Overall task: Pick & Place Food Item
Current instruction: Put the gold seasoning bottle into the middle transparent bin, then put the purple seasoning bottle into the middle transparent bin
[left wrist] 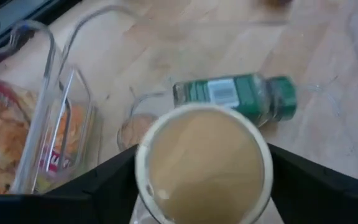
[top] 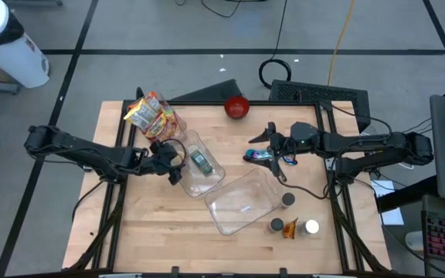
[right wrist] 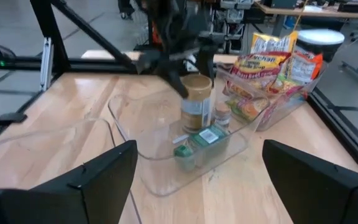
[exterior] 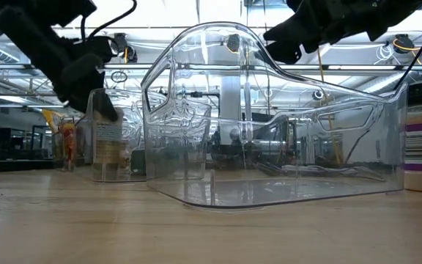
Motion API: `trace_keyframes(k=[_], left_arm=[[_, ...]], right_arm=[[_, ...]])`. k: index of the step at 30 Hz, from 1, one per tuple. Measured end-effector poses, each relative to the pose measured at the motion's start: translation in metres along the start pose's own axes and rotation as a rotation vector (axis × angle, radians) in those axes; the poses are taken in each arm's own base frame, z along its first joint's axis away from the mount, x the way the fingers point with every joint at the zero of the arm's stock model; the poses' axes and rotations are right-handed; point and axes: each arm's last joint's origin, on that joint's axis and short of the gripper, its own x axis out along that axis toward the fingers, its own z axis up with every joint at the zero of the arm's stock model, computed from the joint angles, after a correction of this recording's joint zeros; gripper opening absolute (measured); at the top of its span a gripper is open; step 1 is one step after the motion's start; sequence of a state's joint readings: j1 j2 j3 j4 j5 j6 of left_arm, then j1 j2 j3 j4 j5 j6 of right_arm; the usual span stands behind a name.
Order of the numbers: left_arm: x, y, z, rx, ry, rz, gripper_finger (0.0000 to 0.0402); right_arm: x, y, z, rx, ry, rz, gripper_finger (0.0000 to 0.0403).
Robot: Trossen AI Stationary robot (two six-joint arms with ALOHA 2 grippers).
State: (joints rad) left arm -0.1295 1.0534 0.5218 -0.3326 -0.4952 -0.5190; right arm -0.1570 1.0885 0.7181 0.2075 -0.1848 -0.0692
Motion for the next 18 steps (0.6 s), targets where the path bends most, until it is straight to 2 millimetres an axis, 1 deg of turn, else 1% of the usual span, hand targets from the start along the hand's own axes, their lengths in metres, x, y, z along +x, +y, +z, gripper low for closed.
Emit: trace_keyframes(k=[3,6,8,11,13,16,18], left_arm=[[-0.009,0.000,0.010,0.018,-0.022,-0.018,0.0290],[-0.019,-0.001,0.022,0.027,-0.068,-0.044,0.0287],[-0.026,-0.001,0.031,0.034,-0.105,-0.061,0.0298],[-0.037,-0.002,0.044,0.041,-0.182,-0.090,0.0327],[-0.043,-0.003,0.052,0.043,-0.249,-0.113,0.0345],[-0.048,-0.003,0.058,0.061,-0.306,-0.129,0.0364],[-0.049,-0.002,0.058,0.070,-0.301,-0.124,0.0372]], right_arm=[[-0.001,0.000,-0.002,0.001,0.021,0.001,0.0340],[-0.005,0.001,-0.001,0.011,0.035,0.003,0.0342],[-0.011,0.002,-0.001,0.015,0.047,0.004,0.0342],[-0.022,0.005,0.003,0.048,0.047,0.010,0.0341],[-0.030,0.008,0.005,0.069,0.042,0.047,0.0340],[-0.044,0.014,0.009,0.095,0.028,0.110,0.0337],[-0.052,0.019,0.013,0.108,0.011,0.144,0.0337]])
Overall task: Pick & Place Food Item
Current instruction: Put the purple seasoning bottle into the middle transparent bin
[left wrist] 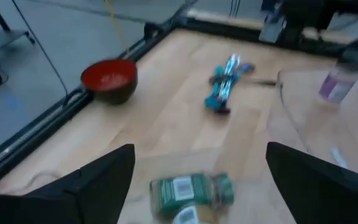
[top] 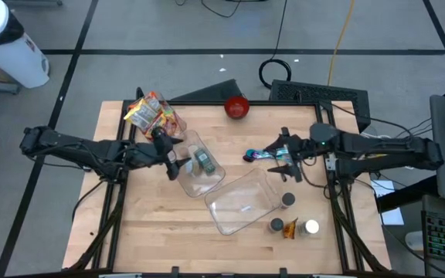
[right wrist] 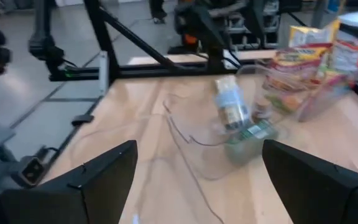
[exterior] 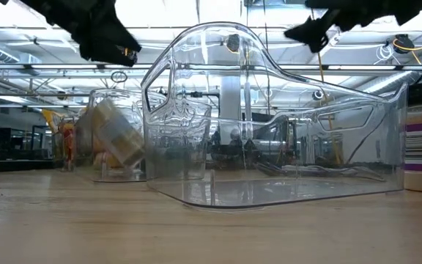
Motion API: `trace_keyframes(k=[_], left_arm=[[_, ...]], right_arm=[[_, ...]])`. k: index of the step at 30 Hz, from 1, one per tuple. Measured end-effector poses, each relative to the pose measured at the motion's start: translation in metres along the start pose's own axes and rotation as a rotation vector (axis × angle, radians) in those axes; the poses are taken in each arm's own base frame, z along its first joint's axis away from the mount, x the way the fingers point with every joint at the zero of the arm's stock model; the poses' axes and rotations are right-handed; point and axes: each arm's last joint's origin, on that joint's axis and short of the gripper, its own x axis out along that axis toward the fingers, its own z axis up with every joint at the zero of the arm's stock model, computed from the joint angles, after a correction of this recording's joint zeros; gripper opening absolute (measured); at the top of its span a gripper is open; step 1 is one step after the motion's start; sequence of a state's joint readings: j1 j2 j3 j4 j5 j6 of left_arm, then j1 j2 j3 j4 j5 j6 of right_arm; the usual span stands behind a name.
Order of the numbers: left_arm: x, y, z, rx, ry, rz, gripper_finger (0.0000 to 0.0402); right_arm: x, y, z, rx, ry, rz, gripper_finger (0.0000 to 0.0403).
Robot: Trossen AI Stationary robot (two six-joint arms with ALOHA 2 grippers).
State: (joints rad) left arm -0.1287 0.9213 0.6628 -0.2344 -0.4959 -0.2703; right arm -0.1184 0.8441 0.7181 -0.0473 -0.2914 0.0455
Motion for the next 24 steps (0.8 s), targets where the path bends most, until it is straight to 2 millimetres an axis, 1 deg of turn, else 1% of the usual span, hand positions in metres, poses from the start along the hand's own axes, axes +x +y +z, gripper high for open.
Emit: trace_keyframes(k=[3,8,13,16,19,24], left_arm=[[0.001,0.002,-0.004,0.018,0.037,0.019,0.0377],[0.004,0.006,-0.008,0.012,0.081,0.052,0.0378],[0.004,0.007,-0.009,-0.021,0.086,0.057,0.0378],[0.004,0.007,-0.010,-0.053,0.106,0.027,0.0379],[0.005,0.006,-0.017,-0.054,0.187,-0.012,0.0379],[0.022,0.003,-0.034,0.059,0.357,-0.017,0.0379]], right_arm=[[-0.006,0.008,0.002,-0.009,-0.012,0.031,0.0337],[-0.006,0.017,0.002,-0.054,-0.019,0.076,0.0337],[-0.004,0.017,0.002,-0.059,-0.013,0.076,0.0336],[0.000,0.016,0.000,-0.055,0.003,0.075,0.0336],[0.005,0.014,-0.003,-0.050,0.023,0.074,0.0336],[0.014,0.012,-0.004,-0.078,0.028,0.073,0.0336]])
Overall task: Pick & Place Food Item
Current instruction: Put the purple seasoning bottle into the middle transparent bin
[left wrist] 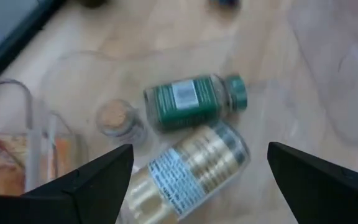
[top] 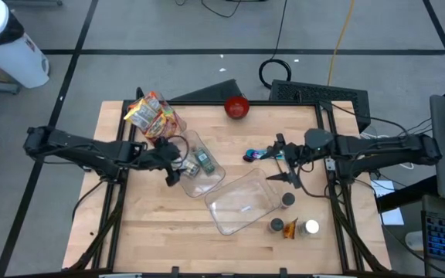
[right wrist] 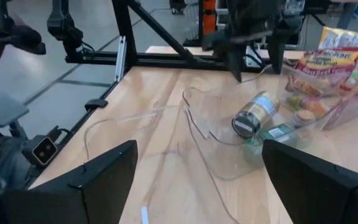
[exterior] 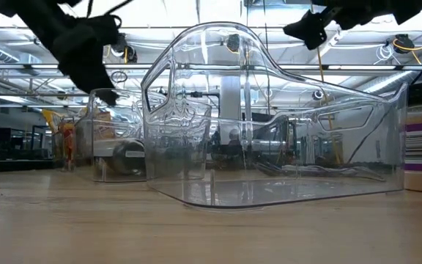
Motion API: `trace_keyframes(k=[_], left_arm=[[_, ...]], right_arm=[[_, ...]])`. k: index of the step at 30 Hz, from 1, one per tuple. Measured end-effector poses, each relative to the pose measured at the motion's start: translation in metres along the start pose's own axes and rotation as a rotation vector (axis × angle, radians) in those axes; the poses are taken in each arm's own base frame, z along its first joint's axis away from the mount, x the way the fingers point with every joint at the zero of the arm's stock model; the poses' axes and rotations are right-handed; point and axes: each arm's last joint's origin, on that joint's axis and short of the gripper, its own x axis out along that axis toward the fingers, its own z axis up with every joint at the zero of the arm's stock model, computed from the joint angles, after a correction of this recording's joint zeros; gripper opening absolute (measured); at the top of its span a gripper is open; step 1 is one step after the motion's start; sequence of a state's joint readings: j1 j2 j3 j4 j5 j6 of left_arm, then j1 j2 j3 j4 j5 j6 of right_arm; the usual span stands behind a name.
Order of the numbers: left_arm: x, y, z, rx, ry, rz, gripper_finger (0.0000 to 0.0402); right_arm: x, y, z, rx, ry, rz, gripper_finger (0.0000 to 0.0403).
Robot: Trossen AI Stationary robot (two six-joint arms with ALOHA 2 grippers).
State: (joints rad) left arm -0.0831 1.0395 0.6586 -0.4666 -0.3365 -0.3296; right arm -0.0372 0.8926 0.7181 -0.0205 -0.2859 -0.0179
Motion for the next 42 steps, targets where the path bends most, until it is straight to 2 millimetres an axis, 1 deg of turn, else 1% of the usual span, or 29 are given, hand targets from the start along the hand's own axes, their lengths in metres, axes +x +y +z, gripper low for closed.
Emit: trace_keyframes(k=[5,7,11,13,15,18,22,24,29,32,35,42], left_arm=[[0.026,0.001,-0.005,0.069,0.135,-0.039,0.0379],[0.034,0.003,-0.003,0.061,0.145,-0.034,0.0379],[0.043,0.009,-0.004,0.048,0.176,-0.003,0.0379],[0.045,0.012,-0.006,0.054,0.197,0.010,0.0379],[0.046,0.014,-0.004,0.065,0.183,0.011,0.0379],[0.044,0.016,0.000,0.059,0.150,0.010,0.0379],[0.034,0.017,0.010,0.026,0.034,-0.012,0.0379],[0.027,0.017,0.017,0.009,-0.042,-0.028,0.0379],[0.009,0.018,0.032,-0.014,-0.219,-0.063,0.0379],[0.003,0.018,0.040,-0.013,-0.304,-0.076,0.0379],[0.003,0.018,0.041,0.000,-0.327,-0.077,0.0379],[0.005,0.016,0.047,-0.020,-0.379,-0.076,0.0379]], right_arm=[[0.008,-0.003,0.001,-0.037,-0.020,-0.002,0.0336],[0.011,-0.003,0.001,-0.039,-0.023,-0.002,0.0336],[0.013,-0.005,0.000,-0.029,-0.019,-0.056,0.0336],[0.013,-0.006,0.000,-0.030,-0.022,-0.082,0.0336],[0.011,-0.006,0.001,-0.026,-0.023,-0.080,0.0336],[0.005,-0.004,0.002,0.004,-0.027,-0.075,0.0336],[-0.006,0.003,-0.008,0.071,0.085,-0.061,0.0336],[-0.011,0.011,-0.011,0.098,0.130,-0.031,0.0336],[-0.028,0.035,-0.013,0.171,0.163,0.068,0.0336],[-0.037,0.046,-0.018,0.241,0.221,0.082,0.0336],[-0.038,0.056,-0.028,0.252,0.314,0.039,0.0336],[-0.026,0.079,-0.046,0.230,0.500,0.017,0.0336]])
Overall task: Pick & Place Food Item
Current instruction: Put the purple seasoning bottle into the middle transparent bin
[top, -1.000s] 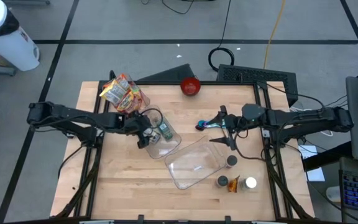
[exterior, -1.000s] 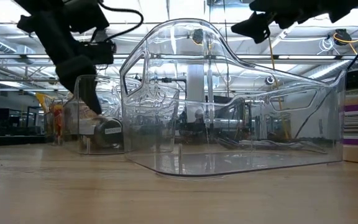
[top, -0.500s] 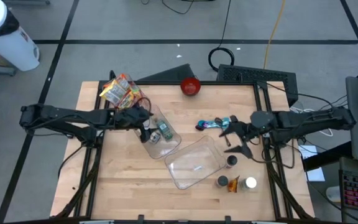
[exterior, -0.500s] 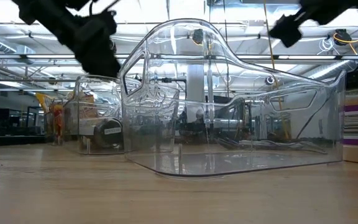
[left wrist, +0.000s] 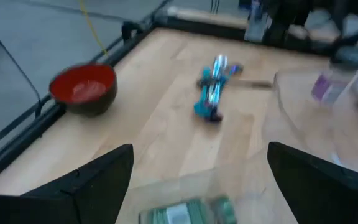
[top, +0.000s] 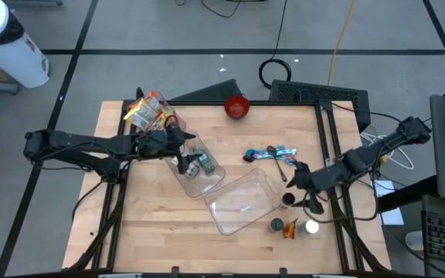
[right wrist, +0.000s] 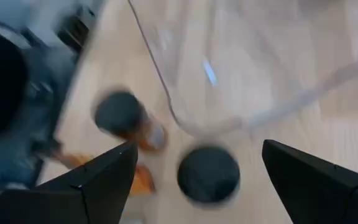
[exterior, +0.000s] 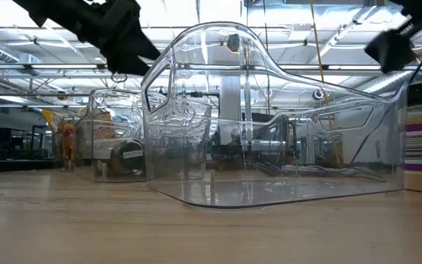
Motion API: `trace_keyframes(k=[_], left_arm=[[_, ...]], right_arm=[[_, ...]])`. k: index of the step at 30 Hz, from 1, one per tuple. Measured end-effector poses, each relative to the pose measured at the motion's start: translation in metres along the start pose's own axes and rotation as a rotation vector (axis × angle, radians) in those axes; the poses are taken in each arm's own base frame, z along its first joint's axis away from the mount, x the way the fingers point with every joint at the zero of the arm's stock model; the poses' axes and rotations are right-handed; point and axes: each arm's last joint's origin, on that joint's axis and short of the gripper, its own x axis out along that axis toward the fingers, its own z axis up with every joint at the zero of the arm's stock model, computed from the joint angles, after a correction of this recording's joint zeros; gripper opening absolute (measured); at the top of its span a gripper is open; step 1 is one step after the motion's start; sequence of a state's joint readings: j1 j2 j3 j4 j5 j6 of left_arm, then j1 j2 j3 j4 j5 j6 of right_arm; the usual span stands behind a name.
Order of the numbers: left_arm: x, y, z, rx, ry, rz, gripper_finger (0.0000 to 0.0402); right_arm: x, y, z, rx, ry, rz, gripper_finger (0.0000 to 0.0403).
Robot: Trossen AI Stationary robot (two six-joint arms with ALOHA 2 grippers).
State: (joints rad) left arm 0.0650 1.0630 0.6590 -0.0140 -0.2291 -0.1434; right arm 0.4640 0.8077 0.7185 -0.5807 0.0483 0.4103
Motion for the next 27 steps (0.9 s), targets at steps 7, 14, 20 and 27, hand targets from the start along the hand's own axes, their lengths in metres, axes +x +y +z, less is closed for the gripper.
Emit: trace_keyframes(k=[7,14,20,27], left_arm=[[0.000,0.000,0.003,-0.048,-0.025,-0.003,0.0379],[0.000,0.000,0.003,-0.049,-0.026,-0.004,0.0379],[0.000,0.000,0.003,-0.049,-0.026,-0.004,0.0379],[0.000,0.000,0.003,-0.051,-0.026,-0.004,0.0379]], right_arm=[[0.006,-0.001,-0.029,0.188,0.241,-0.159,0.0336],[0.027,-0.011,-0.061,0.207,0.252,-0.240,0.0336],[0.051,-0.016,-0.079,0.140,0.170,-0.126,0.0335],[0.075,-0.032,-0.118,0.167,0.059,-0.021,0.0326]])
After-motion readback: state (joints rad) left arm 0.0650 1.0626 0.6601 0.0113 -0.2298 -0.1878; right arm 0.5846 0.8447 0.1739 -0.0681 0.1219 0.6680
